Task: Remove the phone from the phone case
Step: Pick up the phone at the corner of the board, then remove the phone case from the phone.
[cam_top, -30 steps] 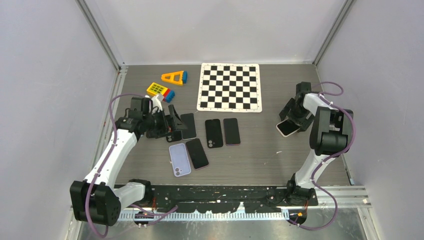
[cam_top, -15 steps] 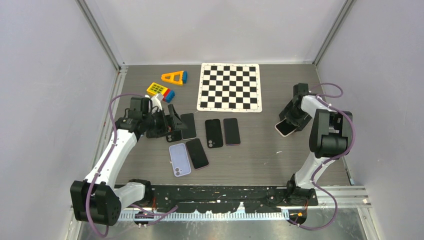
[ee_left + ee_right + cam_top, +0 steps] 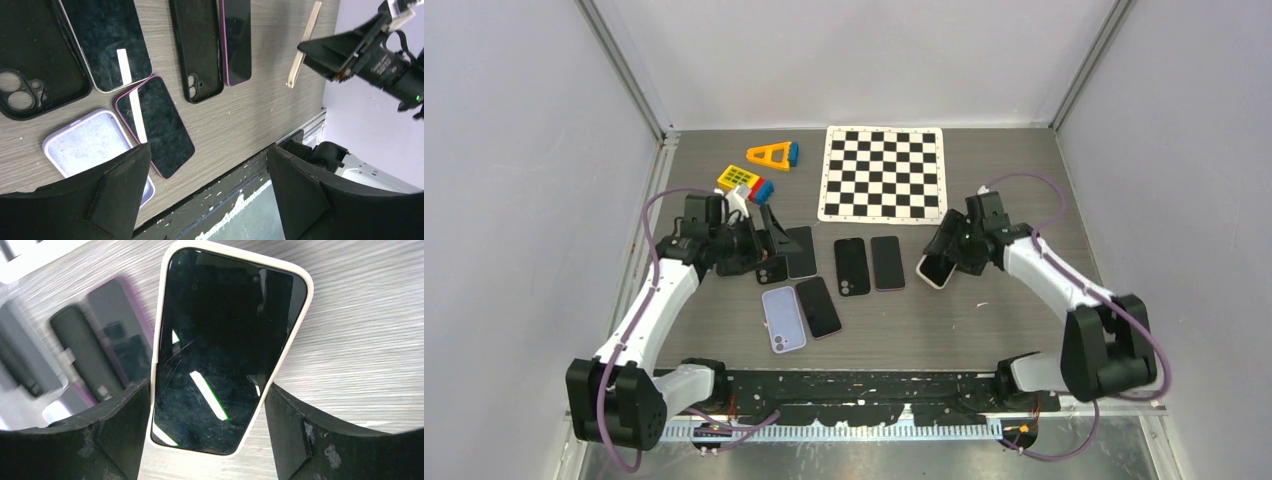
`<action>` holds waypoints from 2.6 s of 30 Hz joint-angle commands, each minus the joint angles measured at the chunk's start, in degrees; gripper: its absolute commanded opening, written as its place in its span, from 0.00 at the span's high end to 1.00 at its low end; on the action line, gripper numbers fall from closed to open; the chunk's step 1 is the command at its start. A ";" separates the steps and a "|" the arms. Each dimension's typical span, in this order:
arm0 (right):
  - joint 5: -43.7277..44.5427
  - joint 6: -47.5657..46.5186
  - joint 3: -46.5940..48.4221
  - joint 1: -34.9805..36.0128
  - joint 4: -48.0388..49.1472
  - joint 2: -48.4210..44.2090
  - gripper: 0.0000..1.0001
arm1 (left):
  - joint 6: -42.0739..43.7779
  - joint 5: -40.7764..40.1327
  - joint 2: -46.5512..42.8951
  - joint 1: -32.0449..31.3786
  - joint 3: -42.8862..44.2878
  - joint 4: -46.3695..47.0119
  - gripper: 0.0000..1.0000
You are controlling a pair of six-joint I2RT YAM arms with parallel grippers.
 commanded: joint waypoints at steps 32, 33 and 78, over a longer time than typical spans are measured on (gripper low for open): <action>-5.22 -7.80 9.14 38.60 36.72 -7.09 0.53 | -9.82 -0.70 -3.96 -10.66 4.91 25.89 0.10; -4.60 -7.82 9.79 38.72 36.61 -6.62 0.53 | -9.55 -1.54 -3.73 -11.01 4.38 25.76 0.11; -0.91 13.48 -7.99 39.65 56.69 -22.60 0.04 | -28.60 -14.07 -0.22 -14.38 12.42 52.21 1.00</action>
